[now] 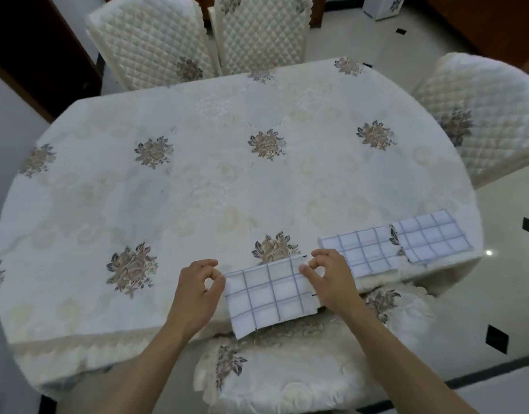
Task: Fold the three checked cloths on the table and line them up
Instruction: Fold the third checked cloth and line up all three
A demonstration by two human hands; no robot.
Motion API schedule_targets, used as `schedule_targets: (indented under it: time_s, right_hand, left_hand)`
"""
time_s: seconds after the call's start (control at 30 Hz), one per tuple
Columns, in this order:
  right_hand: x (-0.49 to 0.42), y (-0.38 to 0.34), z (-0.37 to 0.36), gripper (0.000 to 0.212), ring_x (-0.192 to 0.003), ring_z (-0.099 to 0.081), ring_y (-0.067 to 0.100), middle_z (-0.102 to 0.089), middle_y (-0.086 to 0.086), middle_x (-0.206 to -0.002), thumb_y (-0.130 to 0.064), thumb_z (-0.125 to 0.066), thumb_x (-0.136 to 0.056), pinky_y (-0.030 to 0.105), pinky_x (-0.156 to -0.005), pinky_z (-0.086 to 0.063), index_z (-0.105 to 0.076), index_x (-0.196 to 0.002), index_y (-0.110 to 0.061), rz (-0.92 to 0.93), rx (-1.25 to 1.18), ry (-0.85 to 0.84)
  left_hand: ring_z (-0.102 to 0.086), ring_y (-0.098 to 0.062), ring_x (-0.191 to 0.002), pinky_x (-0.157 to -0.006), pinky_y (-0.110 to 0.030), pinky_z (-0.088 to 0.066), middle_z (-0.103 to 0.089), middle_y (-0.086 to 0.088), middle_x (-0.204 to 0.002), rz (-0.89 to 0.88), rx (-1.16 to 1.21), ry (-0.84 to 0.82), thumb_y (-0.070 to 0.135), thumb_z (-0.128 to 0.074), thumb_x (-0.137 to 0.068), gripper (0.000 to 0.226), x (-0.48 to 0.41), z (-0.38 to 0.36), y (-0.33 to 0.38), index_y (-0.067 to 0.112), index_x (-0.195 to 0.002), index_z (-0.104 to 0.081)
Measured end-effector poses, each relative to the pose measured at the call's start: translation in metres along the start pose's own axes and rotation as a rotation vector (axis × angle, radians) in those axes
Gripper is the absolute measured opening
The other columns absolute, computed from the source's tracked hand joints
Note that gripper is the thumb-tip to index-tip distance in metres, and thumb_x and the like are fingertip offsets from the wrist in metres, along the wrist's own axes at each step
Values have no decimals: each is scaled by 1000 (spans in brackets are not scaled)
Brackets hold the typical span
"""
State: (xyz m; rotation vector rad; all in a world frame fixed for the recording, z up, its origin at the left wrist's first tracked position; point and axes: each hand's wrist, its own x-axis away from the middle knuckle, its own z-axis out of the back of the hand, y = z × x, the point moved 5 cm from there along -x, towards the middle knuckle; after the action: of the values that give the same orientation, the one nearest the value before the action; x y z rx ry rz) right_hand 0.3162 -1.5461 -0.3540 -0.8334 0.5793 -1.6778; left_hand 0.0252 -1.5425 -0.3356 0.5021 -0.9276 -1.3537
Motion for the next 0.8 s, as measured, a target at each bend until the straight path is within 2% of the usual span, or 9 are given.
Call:
schedule_targets:
  time_s: [0.1, 0.27, 0.4, 0.8]
  right_hand:
    - [-11, 5, -1, 22, -129, -41, 20, -54, 4, -131, -35, -68, -88, 46, -106, -34, -60, -71, -25, -28, 94, 36]
    - [-34, 16, -10, 15, -140, -29, 24, -45, 7, -144, -31, -68, -88, 47, -107, -28, -65, -77, -21, -64, 221, 48]
    - [-46, 22, -16, 13, -139, -29, 28, -42, 10, -146, -28, -68, -85, 49, -102, -33, -67, -77, -18, -40, 301, 80]
    - [-58, 25, -22, 12, -139, -29, 29, -42, 11, -146, -25, -70, -82, 47, -98, -34, -68, -74, -16, -59, 363, 135]
  left_hand:
    - [-42, -16, -125, -83, -27, -38, -55, 7, -129, 7, -49, 23, 24, -59, -93, 21, -18, -13, -5, 23, -73, -63]
    - [-41, -18, -128, -97, -25, -27, -52, -2, -133, 63, -79, 75, 24, -60, -93, 19, -42, -35, -18, 22, -74, -63]
    - [-39, -20, -131, -99, -26, -27, -46, -3, -139, 116, -90, 106, 23, -61, -92, 15, -53, -44, -25, 19, -78, -65]
    - [-36, -20, -129, -91, -25, -30, -44, -3, -143, 111, -219, 165, 21, -59, -91, 13, -77, -51, -20, 17, -78, -62]
